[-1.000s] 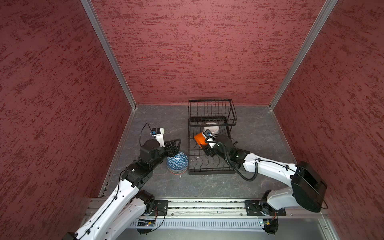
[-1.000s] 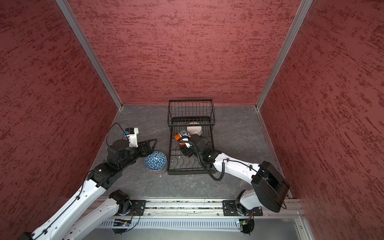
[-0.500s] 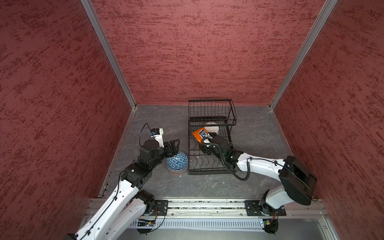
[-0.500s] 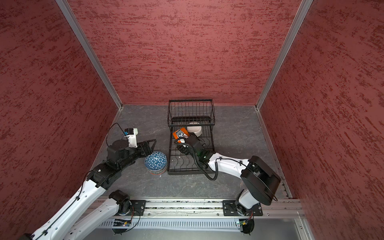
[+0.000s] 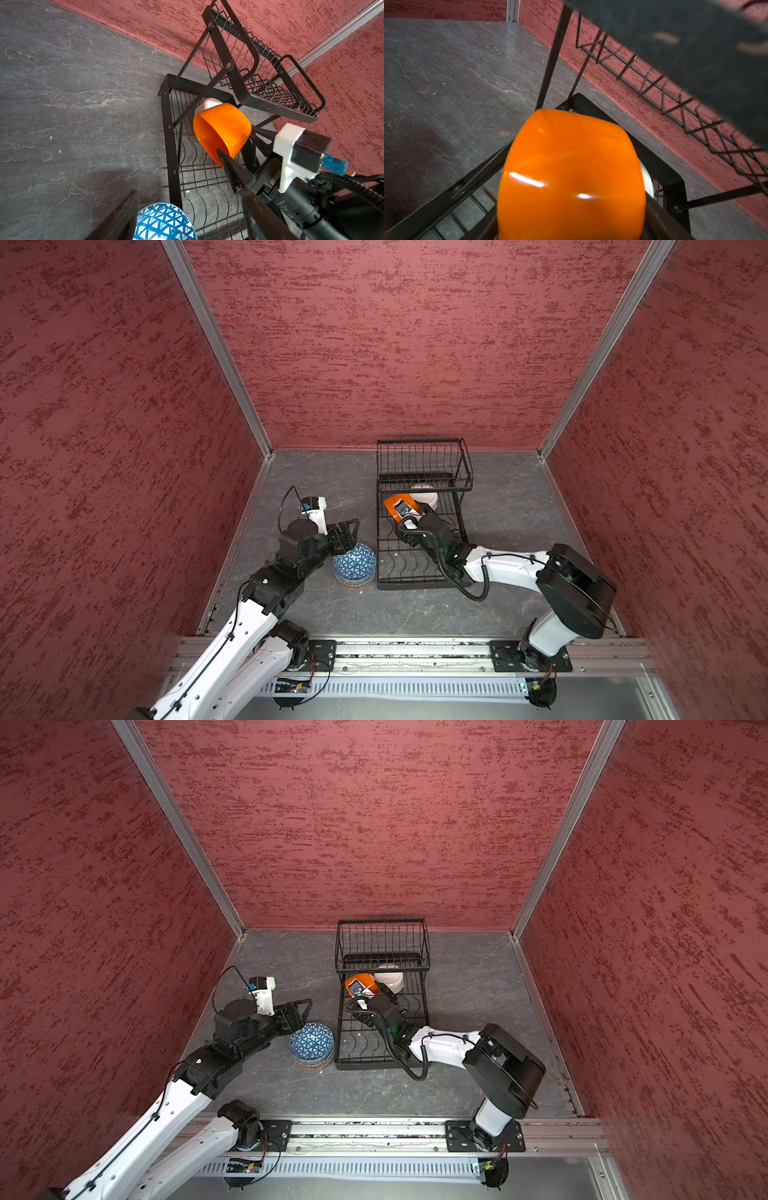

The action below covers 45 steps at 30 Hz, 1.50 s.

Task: Load bowls into a dish rack
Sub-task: Place the bowl in the dish rack.

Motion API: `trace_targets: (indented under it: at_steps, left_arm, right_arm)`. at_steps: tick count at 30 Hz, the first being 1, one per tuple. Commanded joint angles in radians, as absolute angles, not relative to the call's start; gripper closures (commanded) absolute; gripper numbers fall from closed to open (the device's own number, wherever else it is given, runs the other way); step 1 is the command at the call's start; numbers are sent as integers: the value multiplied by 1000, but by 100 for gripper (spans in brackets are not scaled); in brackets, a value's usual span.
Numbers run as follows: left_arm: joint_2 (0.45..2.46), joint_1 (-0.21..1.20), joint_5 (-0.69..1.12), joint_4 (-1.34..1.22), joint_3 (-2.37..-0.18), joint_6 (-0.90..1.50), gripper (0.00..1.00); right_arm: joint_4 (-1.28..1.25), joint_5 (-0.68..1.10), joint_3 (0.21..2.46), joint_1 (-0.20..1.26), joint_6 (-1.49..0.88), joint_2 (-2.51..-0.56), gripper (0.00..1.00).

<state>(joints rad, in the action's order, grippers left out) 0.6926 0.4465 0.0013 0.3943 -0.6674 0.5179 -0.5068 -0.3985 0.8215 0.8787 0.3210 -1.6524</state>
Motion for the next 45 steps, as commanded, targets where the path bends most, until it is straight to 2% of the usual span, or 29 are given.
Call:
trace_targets:
  at_steps: [1, 19, 45]
  left_arm:
    - [686, 439, 6, 404, -676, 502, 23]
    - [699, 434, 0, 423, -686, 499, 23]
    - [705, 423, 3, 418, -672, 486, 23]
  right_arm:
    - [-648, -444, 818, 888, 365, -1674, 29]
    - [-890, -536, 834, 887, 486, -1846, 28]
    - [-1066, -592, 851, 851, 670, -1939, 27]
